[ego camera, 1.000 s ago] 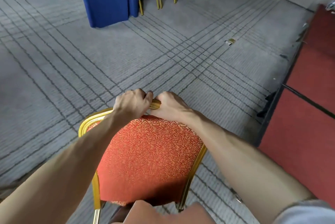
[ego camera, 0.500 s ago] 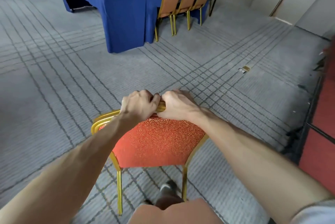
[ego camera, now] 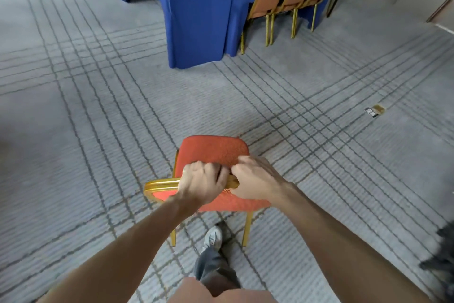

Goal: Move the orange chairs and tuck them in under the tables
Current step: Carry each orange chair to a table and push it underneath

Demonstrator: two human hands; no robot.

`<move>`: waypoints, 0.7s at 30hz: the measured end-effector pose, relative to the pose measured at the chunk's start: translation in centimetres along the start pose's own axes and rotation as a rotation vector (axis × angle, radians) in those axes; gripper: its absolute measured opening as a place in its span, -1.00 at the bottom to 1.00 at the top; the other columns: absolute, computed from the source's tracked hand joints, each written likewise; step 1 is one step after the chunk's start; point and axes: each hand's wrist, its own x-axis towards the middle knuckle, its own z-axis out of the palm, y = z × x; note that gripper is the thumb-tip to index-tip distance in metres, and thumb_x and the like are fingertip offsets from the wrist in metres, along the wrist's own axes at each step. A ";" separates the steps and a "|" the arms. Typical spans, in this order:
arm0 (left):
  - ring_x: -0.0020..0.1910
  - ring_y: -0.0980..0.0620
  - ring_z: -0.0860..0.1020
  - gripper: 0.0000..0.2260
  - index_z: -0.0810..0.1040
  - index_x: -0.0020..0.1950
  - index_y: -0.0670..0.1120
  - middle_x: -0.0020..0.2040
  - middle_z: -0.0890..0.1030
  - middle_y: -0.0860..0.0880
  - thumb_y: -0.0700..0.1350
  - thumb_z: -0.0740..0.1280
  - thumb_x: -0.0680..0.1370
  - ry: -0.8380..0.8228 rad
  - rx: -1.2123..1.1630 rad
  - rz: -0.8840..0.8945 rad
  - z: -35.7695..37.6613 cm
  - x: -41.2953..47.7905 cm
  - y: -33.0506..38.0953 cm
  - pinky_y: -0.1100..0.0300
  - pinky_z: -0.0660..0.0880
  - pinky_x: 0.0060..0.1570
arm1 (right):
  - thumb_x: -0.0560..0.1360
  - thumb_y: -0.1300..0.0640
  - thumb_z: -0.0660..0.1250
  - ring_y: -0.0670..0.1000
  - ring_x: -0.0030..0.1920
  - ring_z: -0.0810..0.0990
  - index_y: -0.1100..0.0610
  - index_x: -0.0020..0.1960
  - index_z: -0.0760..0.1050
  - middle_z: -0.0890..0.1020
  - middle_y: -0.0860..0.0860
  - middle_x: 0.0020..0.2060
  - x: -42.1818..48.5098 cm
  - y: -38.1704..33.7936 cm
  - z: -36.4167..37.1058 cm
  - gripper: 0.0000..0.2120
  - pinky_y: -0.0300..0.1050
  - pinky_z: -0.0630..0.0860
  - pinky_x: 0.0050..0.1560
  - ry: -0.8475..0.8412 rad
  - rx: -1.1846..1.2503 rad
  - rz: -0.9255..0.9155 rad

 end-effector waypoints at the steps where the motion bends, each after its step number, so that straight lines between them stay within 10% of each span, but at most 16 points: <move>1: -0.43 -0.23 0.56 -0.56 0.63 -0.16 -0.03 -0.34 0.61 -0.05 0.10 0.00 0.55 0.026 -0.039 -0.003 -0.5 2.4 -0.6 0.14 0.30 -0.47 | 0.47 -0.09 0.31 0.14 0.01 0.58 0.04 -0.24 0.41 0.55 0.06 -0.13 1.6 1.2 -1.0 -0.77 -0.03 0.44 -0.01 0.014 0.050 0.024; 7: -0.13 -0.17 0.61 -0.59 0.49 -0.26 0.03 -0.20 0.67 -0.06 0.15 0.05 0.66 0.138 -0.316 -0.105 -5.9 15.6 -4.8 -0.01 0.52 -0.13 | 0.53 -0.13 0.25 0.11 -0.15 0.60 0.04 -0.09 0.57 0.65 0.03 -0.22 11.8 6.1 -6.8 -0.74 -0.12 0.33 -0.20 0.192 0.307 0.187; 11: -0.35 -0.01 0.53 -0.47 0.51 -0.31 -0.01 -0.37 0.59 0.01 0.27 -0.05 0.59 0.150 -0.331 -0.015 -6.7 21.2 -7.6 0.10 0.47 -0.27 | 0.51 -0.22 0.23 0.05 -0.27 0.48 -0.01 -0.22 0.49 0.52 -0.06 -0.36 17.0 8.2 -9.2 -0.69 -0.11 0.33 -0.20 0.237 0.396 0.284; 21: -0.16 -0.13 0.60 -0.51 0.55 -0.23 -0.01 -0.21 0.66 -0.09 0.20 -0.01 0.65 0.203 -0.214 -0.082 -6.7 39.6 -13.5 0.11 0.32 -0.25 | 0.51 -0.15 0.26 0.13 -0.15 0.61 -0.01 -0.07 0.63 0.68 0.04 -0.23 32.9 17.2 -14.2 -0.74 -0.09 0.32 -0.18 0.419 0.272 0.296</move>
